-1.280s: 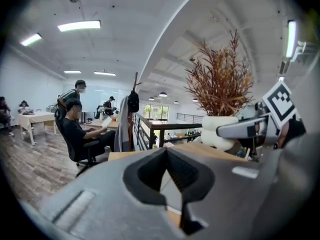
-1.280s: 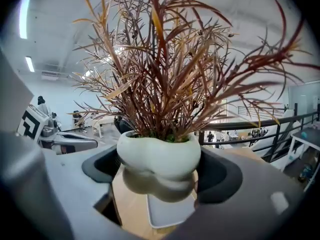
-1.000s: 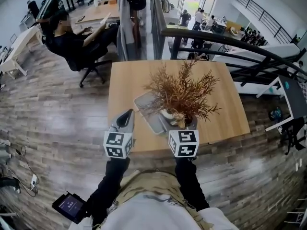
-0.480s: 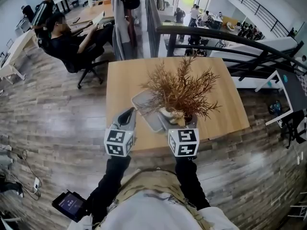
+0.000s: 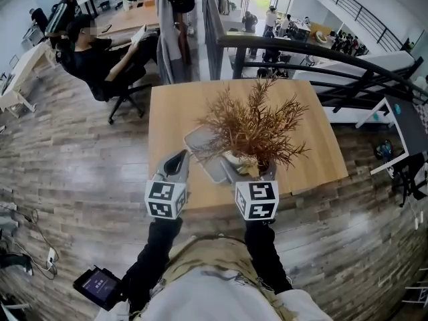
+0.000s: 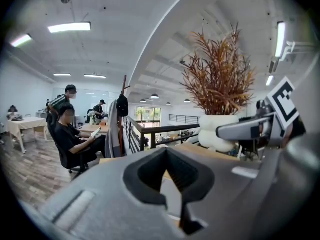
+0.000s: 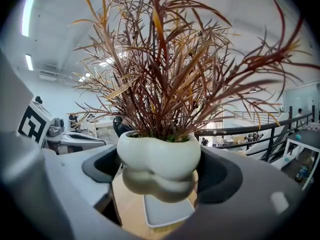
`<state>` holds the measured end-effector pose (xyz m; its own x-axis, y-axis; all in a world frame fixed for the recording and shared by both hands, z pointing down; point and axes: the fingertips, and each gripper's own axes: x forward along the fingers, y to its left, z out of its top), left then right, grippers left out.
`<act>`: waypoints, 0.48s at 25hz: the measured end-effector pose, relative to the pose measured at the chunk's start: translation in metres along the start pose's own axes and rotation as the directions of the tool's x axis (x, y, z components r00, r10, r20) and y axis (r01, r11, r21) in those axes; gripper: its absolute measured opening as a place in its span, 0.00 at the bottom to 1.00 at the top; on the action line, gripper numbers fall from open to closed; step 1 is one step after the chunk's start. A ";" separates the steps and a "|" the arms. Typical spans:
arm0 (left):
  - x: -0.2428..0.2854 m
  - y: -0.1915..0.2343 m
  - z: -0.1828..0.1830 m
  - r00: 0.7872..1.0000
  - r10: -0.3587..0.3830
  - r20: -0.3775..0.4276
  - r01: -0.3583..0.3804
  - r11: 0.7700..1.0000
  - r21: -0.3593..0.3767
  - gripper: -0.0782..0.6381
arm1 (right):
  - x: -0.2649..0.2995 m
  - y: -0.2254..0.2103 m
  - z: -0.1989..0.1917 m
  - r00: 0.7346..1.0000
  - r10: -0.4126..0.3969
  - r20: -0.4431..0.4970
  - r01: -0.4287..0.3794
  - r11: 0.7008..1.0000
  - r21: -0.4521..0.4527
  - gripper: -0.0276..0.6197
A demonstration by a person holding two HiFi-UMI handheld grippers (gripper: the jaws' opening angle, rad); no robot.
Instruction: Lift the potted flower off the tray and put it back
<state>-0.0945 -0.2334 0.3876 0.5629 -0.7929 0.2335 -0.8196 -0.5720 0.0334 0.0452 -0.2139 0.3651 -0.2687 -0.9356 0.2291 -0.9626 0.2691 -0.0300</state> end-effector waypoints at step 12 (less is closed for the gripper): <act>-0.012 -0.001 0.001 0.999 0.047 0.010 -0.047 0.999 -0.027 0.11 | -0.004 0.005 0.002 0.999 0.041 -0.002 -0.041 0.999 -0.003 0.78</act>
<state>-0.1006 -0.2234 0.3842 0.5248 -0.8209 0.2254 -0.8476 -0.5284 0.0491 0.0419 -0.2091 0.3626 -0.3081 -0.9232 0.2298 -0.9506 0.3082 -0.0364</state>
